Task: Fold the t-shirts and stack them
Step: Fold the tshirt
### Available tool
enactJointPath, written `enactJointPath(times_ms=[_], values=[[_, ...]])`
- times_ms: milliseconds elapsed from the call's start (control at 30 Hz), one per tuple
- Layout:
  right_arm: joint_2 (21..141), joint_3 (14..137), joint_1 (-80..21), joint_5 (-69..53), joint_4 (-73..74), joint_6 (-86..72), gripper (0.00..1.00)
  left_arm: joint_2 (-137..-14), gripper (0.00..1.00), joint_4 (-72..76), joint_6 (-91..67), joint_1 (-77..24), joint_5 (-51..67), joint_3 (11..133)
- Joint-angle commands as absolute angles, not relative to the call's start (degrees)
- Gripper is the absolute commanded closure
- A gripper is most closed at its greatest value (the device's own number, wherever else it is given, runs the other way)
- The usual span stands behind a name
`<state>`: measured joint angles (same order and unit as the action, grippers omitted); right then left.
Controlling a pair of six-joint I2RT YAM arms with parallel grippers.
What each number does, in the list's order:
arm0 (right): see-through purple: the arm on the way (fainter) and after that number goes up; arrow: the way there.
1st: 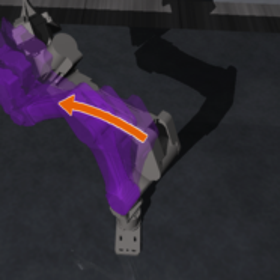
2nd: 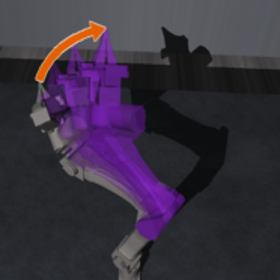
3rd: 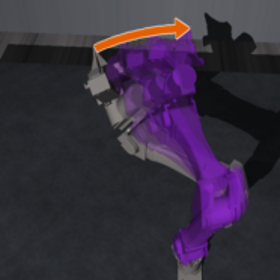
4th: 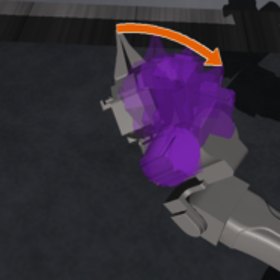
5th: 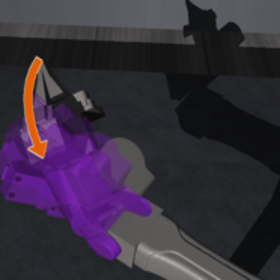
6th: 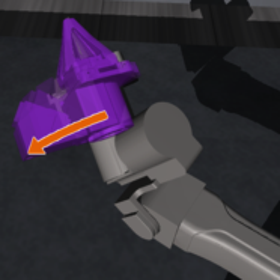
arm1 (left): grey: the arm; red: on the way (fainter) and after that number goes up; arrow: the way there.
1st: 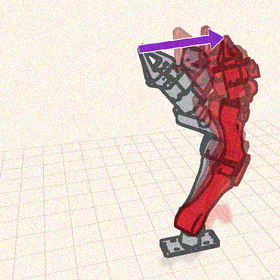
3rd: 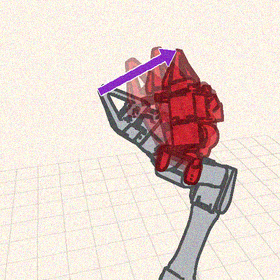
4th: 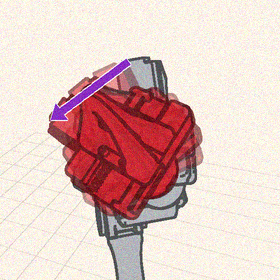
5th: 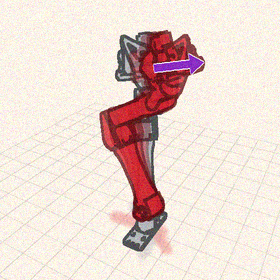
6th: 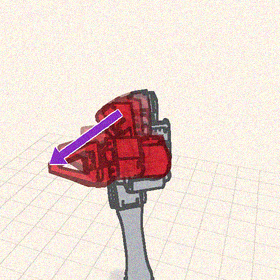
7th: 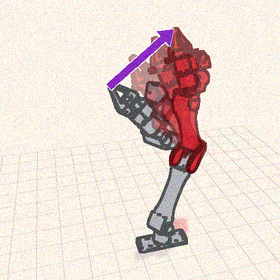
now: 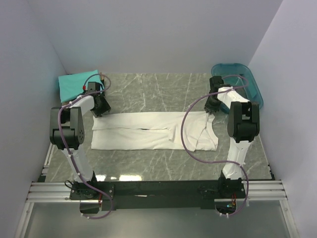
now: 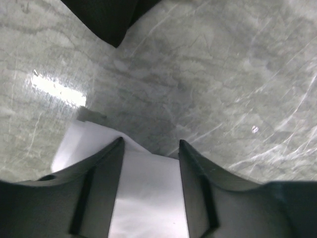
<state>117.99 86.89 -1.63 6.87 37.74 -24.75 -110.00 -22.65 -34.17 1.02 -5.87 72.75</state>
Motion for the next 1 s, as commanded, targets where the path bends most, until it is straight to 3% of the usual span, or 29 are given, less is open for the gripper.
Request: enactJointPath(times_ms=[0, 67, 267, 500, 967], values=[[113.3, 88.9, -0.9, 6.1, 37.1, -24.3, 0.66, -109.3, 0.43, -29.4, -32.4, 1.1, -9.4, 74.4], [111.6, 88.3, -1.1, 5.2, 36.6, -24.2, 0.59, -107.9, 0.40, -30.1, -32.4, 1.1, -9.8, 75.1], [107.5, 86.2, -3.1, 3.2, 35.2, -22.9, 0.52, -102.8, 0.38, -30.7, -31.6, 0.6, -11.5, 76.7], [103.5, 82.9, -7.4, 2.7, 35.1, -24.0, 0.52, -98.5, 0.37, -29.0, -30.4, -2.2, -10.2, 72.3], [106.4, 77.9, -11.8, -6.0, 33.9, -29.6, 0.52, -100.7, 0.38, -25.9, -31.9, -4.7, 1.0, 61.3]])
